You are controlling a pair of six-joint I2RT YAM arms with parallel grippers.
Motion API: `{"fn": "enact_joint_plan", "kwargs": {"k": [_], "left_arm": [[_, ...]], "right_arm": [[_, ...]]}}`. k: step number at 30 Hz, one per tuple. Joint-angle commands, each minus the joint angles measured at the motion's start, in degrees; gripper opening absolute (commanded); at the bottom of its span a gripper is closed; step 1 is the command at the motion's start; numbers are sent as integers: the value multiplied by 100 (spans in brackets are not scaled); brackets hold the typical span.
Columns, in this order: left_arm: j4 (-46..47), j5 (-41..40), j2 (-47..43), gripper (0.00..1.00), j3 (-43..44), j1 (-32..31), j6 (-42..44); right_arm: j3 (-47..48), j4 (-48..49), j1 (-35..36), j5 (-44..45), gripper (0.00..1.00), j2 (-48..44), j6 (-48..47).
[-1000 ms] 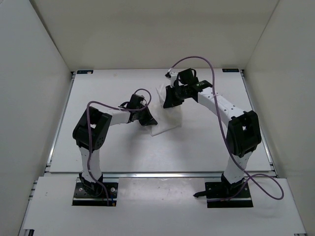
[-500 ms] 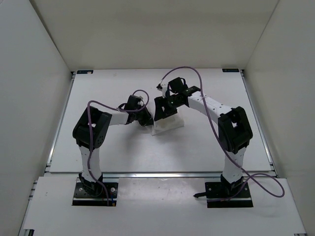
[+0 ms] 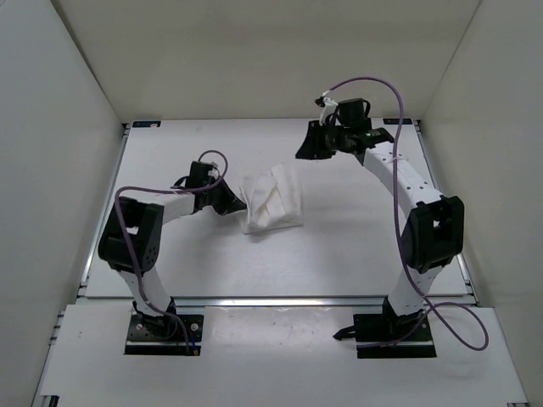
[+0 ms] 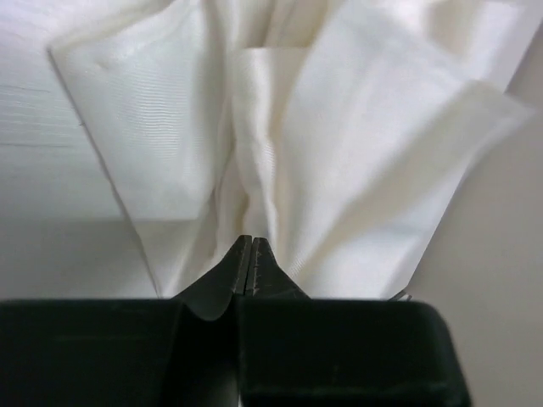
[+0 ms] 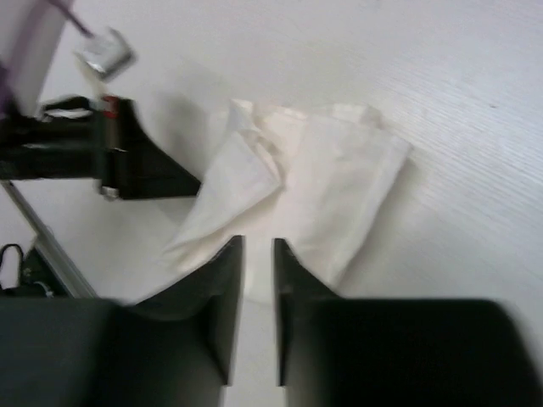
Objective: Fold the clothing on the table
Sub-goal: Fold the skirt
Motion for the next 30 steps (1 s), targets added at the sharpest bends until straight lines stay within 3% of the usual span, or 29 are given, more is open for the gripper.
{"fn": "enact_joint_plan", "kwargs": {"k": [1,2,5,7,9,13,19,22,30], "left_arm": [[-586,-122,-942,6,30,192,542],[-649,-157,-1136,14,4,262,569],[-589,60,-1637,26,-198,350,622],[59,500,-1770,36,-313,263,544],[490,808,-1753,40,-357,-43,368],[949,862,-1568,33,-296,-685,244],[678,291,-1664,6,-505,-863,341],[695,142,-1928,5,-778,-731,314],[405,-316,-2174,3,-1059,-626,429]], "right_arm": [[-382,-251,35,289,11,166,-198],[-391,-366,96,472,9,211,-260],[-400,-517,456,622,0,553,-471],[-453,-386,588,606,0,641,-437],[-470,-253,694,475,0,774,-384],[-129,-305,817,368,0,1195,-427],[917,-542,967,360,0,1898,-524],[1427,-622,1090,281,0,2206,-446],[1481,-192,1125,-474,0,2259,-138]]}}
